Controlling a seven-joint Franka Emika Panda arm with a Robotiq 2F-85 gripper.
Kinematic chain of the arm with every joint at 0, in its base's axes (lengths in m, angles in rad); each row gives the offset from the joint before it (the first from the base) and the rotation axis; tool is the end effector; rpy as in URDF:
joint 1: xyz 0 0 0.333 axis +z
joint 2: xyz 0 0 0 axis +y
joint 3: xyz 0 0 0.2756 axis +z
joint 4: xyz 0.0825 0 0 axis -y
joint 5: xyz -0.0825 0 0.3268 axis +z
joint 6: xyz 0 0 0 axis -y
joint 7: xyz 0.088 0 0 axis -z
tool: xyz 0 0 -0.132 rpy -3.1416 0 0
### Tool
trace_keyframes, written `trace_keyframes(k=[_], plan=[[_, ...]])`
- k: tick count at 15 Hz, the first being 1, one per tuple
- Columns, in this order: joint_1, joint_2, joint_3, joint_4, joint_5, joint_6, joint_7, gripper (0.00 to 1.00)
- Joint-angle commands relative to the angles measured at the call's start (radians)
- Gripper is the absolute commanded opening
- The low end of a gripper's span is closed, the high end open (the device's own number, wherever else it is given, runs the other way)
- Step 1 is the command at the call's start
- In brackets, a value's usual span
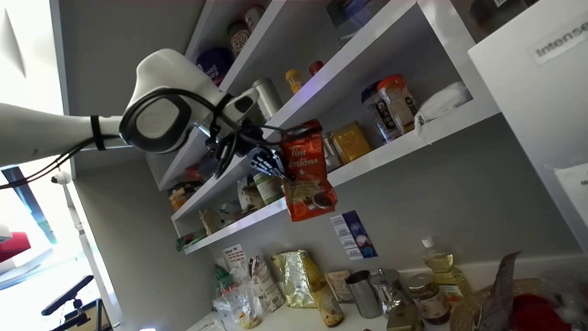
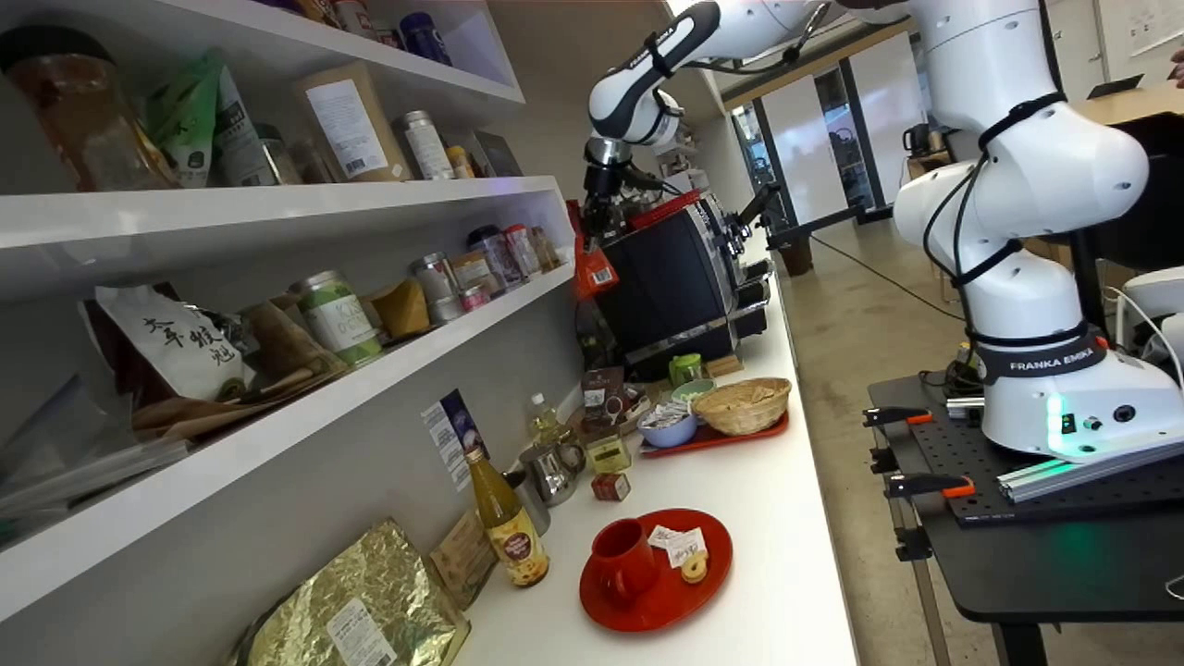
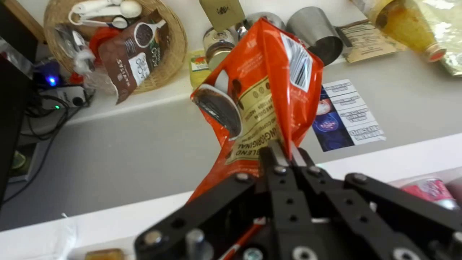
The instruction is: Put the orange packet on the bottom shelf above
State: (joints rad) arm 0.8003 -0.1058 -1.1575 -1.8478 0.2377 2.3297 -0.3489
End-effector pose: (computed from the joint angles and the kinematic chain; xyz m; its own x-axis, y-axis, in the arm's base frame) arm 0.5116 -0.2030 0.5468 0.8206 -0.1681 0.5462 -0.1058 -0.9839 -0.1439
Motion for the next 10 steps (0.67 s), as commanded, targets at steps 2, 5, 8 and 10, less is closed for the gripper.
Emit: trace_keyframes(k=[2, 5, 8, 10], plan=[[0.04, 0.217, -0.123, 0.205, 0.262, -0.167, -0.206, 0.03], [-0.074, 0.352, -0.085, 0.29, 0.399, -0.202, -0.272, 0.03], [-0.243, 0.486, 0.0, 0.409, 0.521, -0.23, -0.297, 0.03], [-0.364, 0.571, 0.062, 0.515, 0.583, -0.249, -0.301, 0.03]])
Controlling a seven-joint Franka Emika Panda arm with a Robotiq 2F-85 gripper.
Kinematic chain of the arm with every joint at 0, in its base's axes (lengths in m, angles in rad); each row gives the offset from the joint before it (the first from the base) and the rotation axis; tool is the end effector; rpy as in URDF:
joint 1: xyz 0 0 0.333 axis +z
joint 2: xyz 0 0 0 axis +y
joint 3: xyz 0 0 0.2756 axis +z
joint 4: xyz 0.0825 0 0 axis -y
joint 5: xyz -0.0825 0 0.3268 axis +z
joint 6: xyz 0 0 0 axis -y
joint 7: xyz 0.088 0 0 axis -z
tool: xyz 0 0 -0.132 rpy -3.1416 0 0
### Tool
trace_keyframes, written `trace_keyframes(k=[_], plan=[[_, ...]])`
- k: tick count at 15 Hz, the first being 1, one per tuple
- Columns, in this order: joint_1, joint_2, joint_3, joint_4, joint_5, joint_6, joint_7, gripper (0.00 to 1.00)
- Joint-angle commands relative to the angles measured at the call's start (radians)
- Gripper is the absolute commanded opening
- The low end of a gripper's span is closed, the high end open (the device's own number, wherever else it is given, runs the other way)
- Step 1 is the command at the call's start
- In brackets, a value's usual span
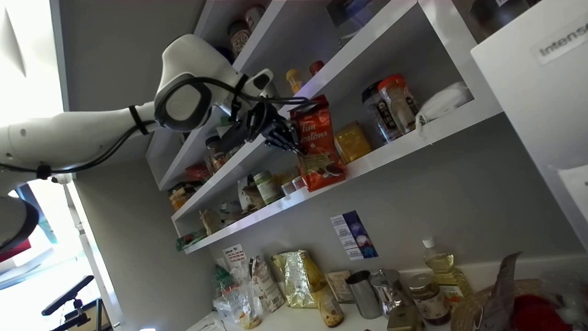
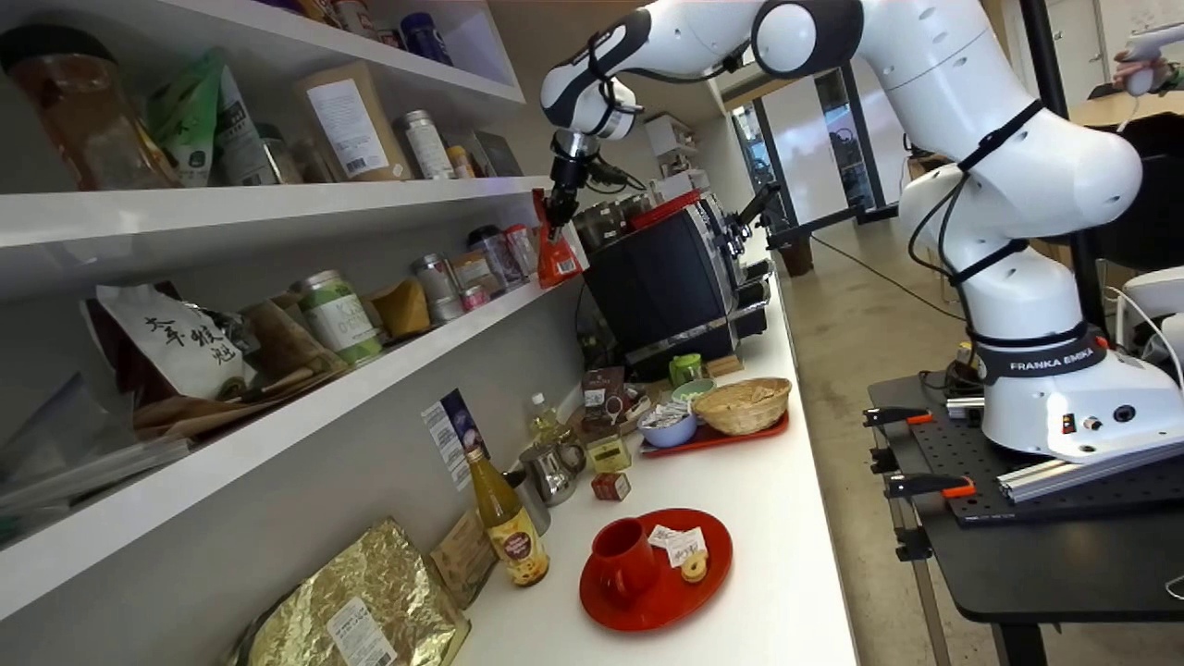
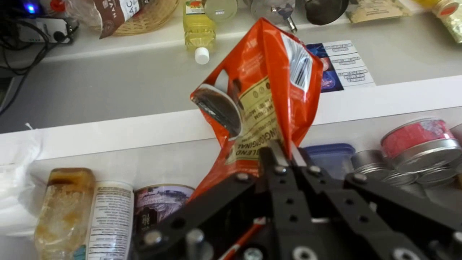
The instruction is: Put the orange packet on the bottom shelf above
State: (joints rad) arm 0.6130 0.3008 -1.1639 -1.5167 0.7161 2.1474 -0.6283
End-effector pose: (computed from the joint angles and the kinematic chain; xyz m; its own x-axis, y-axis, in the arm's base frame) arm 0.5643 -0.2034 0.5782 0.7928 -0.0847 0.6036 -0.0403 -0.9954 -0.0867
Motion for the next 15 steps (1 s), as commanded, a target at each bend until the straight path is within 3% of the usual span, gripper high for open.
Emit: trace_keyframes(k=[1, 5, 6, 8, 9, 10, 15], plan=[[-0.235, 0.204, 0.099, 0.241, 0.13, -0.078, -0.013, 0.03], [-0.401, 0.295, 0.185, 0.432, 0.166, -0.1, 0.015, 0.03], [-0.507, 0.244, 0.356, 0.461, 0.045, -0.061, 0.058, 0.03], [-0.607, 0.256, 0.481, 0.544, -0.023, -0.068, 0.08, 0.03], [-0.58, 0.315, 0.389, 0.606, 0.053, -0.115, 0.057, 0.03], [-0.617, 0.324, 0.426, 0.648, 0.043, -0.125, 0.066, 0.03], [-0.711, 0.415, 0.475, 0.859, 0.068, -0.139, 0.092, 0.02]])
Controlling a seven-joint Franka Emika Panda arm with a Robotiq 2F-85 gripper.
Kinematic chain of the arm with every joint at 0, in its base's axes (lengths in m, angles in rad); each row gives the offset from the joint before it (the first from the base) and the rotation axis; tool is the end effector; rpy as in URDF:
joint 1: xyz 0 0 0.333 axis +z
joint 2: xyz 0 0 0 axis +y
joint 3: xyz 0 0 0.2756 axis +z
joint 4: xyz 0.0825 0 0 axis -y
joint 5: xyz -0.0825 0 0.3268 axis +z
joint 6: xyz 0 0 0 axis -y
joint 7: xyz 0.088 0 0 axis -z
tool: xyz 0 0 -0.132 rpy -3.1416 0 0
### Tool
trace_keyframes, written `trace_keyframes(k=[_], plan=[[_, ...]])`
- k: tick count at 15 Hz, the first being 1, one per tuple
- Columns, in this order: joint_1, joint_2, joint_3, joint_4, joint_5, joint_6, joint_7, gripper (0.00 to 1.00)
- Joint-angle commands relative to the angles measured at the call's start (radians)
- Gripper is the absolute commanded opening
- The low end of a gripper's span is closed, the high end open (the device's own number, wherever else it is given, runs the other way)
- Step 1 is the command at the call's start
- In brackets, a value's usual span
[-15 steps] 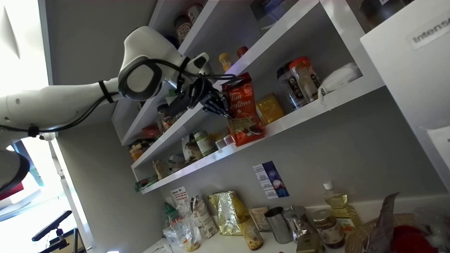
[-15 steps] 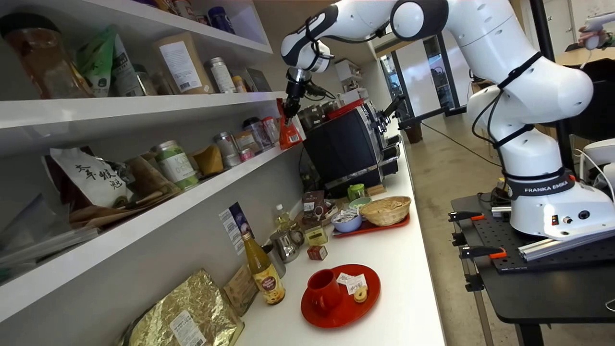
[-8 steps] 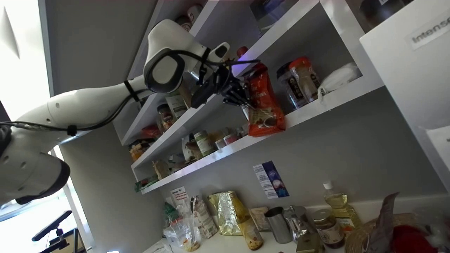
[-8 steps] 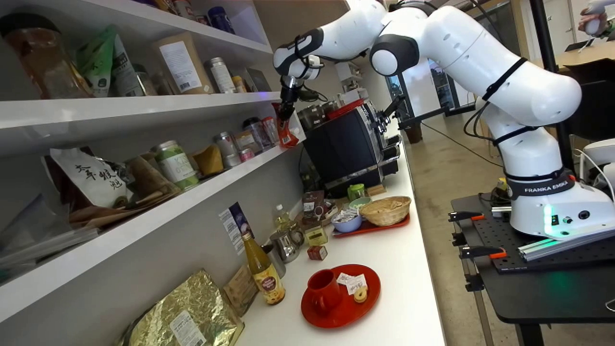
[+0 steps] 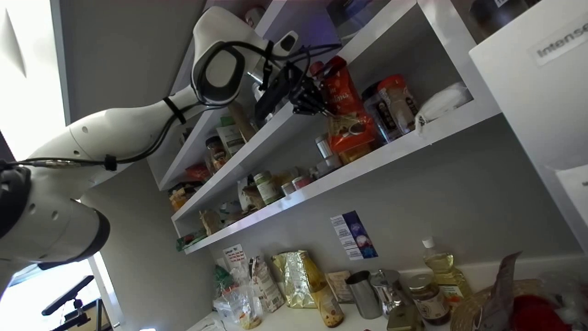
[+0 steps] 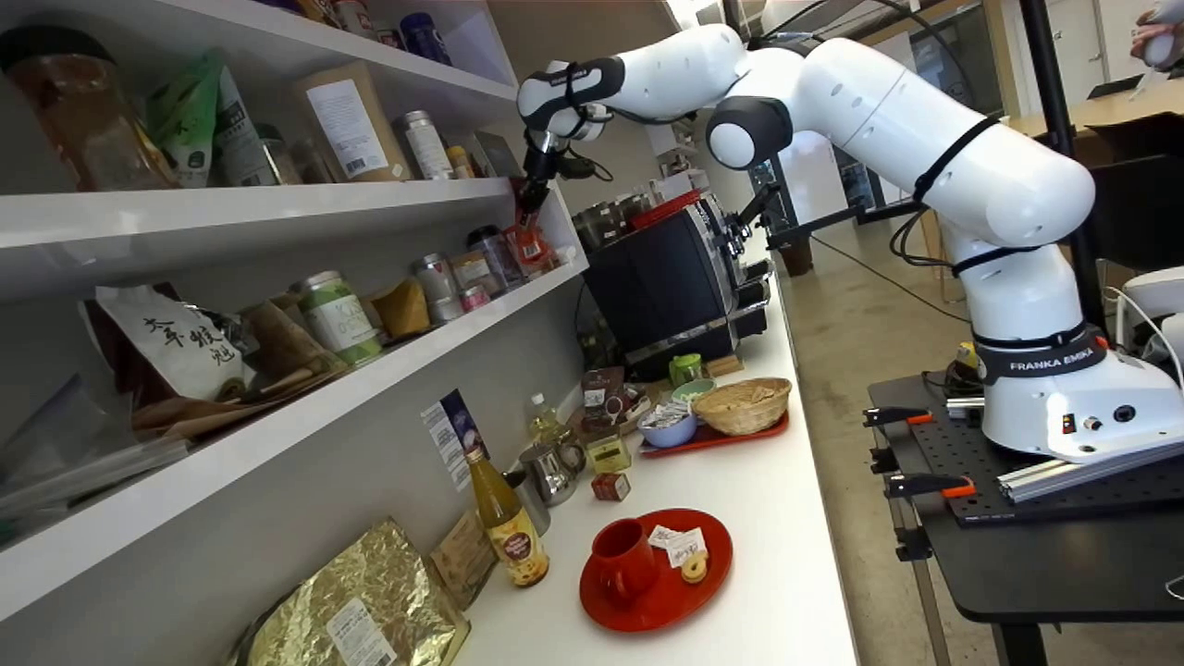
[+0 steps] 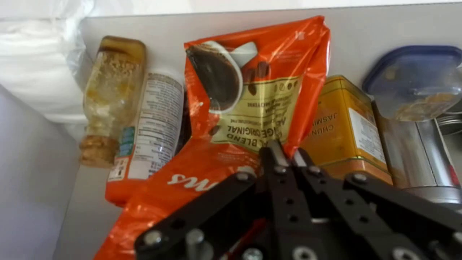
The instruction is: Put the orange packet on the bottom shelf above
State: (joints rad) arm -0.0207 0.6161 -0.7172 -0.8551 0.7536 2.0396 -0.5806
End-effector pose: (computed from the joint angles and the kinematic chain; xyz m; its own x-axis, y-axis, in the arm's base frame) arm 0.6266 -0.2466 0.6210 0.7263 0.0023 0.6874 -0.0388 -0.9983 0.0443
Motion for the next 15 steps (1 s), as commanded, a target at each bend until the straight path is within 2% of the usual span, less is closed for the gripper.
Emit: trace_keyframes(k=[1, 3, 4, 5, 7, 8, 9, 15], plan=[[-0.096, 0.123, 0.041, 0.239, 0.037, -0.035, 0.055, 0.02], [-0.127, 0.159, 0.064, 0.299, 0.045, -0.046, 0.066, 0.03], [-0.186, 0.122, 0.243, 0.281, -0.096, -0.006, 0.095, 0.03], [-0.209, 0.135, 0.291, 0.302, -0.132, -0.014, 0.107, 0.03], [-0.272, 0.143, 0.45, 0.33, -0.249, -0.036, 0.139, 0.03], [-0.227, 0.155, 0.352, 0.323, -0.173, -0.056, 0.118, 0.01], [-0.239, 0.154, 0.382, 0.322, -0.188, -0.062, 0.12, 0.01], [-0.229, 0.171, 0.374, 0.308, -0.199, -0.097, 0.123, 0.01]])
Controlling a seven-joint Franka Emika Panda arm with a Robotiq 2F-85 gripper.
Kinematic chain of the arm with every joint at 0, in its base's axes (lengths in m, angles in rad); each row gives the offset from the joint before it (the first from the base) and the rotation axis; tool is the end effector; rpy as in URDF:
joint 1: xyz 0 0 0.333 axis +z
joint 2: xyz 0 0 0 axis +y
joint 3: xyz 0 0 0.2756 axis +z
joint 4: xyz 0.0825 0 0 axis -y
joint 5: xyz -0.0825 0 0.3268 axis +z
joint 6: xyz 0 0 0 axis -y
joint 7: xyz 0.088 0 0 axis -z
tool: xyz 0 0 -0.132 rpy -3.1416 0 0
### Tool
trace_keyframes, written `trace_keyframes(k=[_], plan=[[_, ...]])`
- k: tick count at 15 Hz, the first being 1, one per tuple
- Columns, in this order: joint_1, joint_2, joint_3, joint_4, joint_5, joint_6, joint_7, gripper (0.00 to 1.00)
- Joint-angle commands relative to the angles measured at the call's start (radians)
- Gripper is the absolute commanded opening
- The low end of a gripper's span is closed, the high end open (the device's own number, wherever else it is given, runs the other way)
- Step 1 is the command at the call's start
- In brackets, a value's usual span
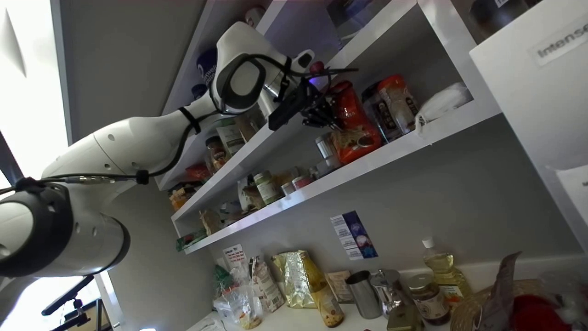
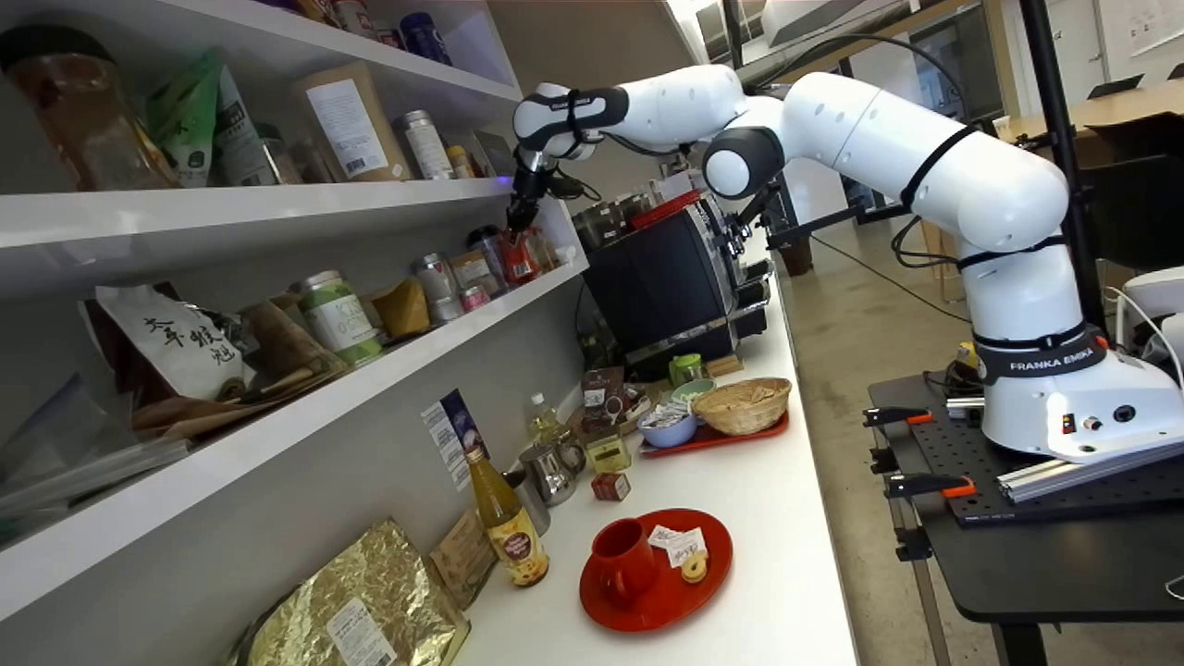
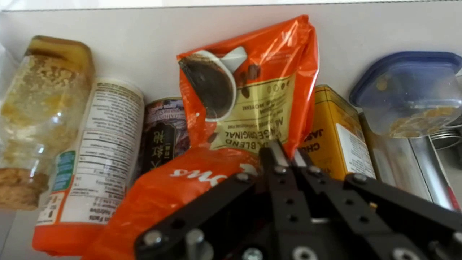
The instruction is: Put the orange packet on the bottom shelf above
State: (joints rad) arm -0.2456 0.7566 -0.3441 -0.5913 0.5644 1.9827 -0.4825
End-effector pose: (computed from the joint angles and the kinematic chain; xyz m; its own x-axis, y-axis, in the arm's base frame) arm 0.6556 -0.2348 0.5910 0.7452 0.0104 0.6668 0.0127 -0.9999 0.0014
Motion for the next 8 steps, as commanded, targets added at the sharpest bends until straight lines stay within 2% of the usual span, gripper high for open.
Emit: trace_keyframes(k=[1, 3, 4, 6, 8], plan=[[-0.003, 0.03, -0.001, 0.044, -0.012, -0.041, 0.024, 0.01], [-0.003, 0.026, -0.001, 0.041, -0.011, -0.043, 0.025, 0.04], [-0.002, 0.026, -0.003, 0.04, -0.012, -0.043, 0.029, 0.29], [0.001, 0.024, -0.006, 0.034, -0.016, -0.06, 0.03, 0.33], [0.011, 0.015, -0.025, 0.022, -0.042, -0.098, 0.055, 0.47]])
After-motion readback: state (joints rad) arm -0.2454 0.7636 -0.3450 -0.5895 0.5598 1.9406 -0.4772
